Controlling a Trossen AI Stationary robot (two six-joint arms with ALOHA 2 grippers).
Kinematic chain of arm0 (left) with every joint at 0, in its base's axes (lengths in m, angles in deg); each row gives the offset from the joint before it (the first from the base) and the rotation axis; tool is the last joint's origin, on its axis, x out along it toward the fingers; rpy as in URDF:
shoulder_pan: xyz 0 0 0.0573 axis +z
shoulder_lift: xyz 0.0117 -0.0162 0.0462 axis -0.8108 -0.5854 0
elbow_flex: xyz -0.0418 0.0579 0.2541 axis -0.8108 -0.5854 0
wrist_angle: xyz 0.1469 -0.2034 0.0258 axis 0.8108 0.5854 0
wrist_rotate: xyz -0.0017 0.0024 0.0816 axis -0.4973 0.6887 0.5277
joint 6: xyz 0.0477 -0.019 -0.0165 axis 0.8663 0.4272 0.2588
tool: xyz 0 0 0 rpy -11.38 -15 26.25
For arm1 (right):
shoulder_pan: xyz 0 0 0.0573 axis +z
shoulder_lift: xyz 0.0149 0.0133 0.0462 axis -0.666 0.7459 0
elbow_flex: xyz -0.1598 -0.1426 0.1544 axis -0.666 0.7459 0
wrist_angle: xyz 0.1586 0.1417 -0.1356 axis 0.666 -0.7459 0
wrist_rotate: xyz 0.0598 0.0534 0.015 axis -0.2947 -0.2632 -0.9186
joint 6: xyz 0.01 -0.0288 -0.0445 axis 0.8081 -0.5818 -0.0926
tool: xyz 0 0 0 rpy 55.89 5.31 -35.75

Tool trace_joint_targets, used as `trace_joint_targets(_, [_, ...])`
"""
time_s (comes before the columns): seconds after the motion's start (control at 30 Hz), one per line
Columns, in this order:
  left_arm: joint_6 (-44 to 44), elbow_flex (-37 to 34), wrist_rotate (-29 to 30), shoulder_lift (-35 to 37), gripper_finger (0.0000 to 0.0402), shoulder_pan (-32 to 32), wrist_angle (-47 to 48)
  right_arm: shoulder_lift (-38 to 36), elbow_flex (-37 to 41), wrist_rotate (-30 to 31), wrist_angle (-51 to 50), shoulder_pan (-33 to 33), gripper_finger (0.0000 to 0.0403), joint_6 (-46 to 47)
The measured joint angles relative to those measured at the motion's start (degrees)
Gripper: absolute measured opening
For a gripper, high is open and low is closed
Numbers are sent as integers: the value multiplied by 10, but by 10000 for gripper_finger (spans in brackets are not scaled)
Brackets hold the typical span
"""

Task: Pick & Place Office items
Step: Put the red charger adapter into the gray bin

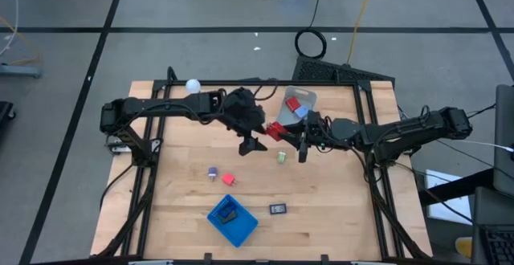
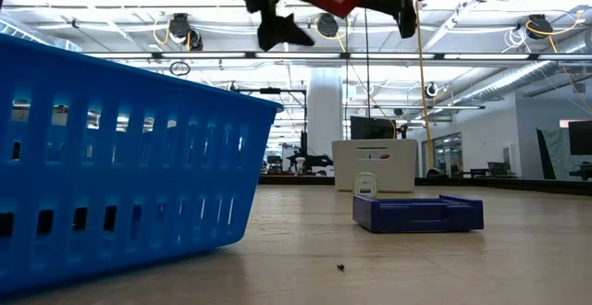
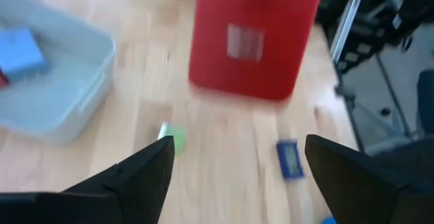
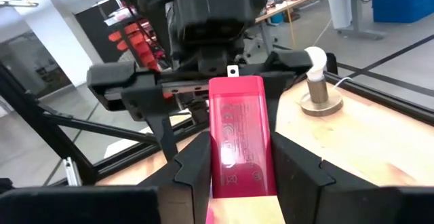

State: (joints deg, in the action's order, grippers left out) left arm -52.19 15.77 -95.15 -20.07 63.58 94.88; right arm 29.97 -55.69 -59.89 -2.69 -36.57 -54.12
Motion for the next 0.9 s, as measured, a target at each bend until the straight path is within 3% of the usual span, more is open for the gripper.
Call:
trace_joint_targets(0.2, [17,0,22,0,338,8,69,0,0,1,-25,-14,114,-1])
trace_joint_targets(0.43, [20,0,31,3,331,29,84,-1,0,-3,-80,-59,114,-1])
trace_joint_targets(0.67, [5,0,36,23,344,38,72,-8,0,-87,-181,-127,114,-9])
trace_joint_targets(0.9, [-21,0,64,35,347,37,72,-46,0,-123,-265,-197,114,-71])
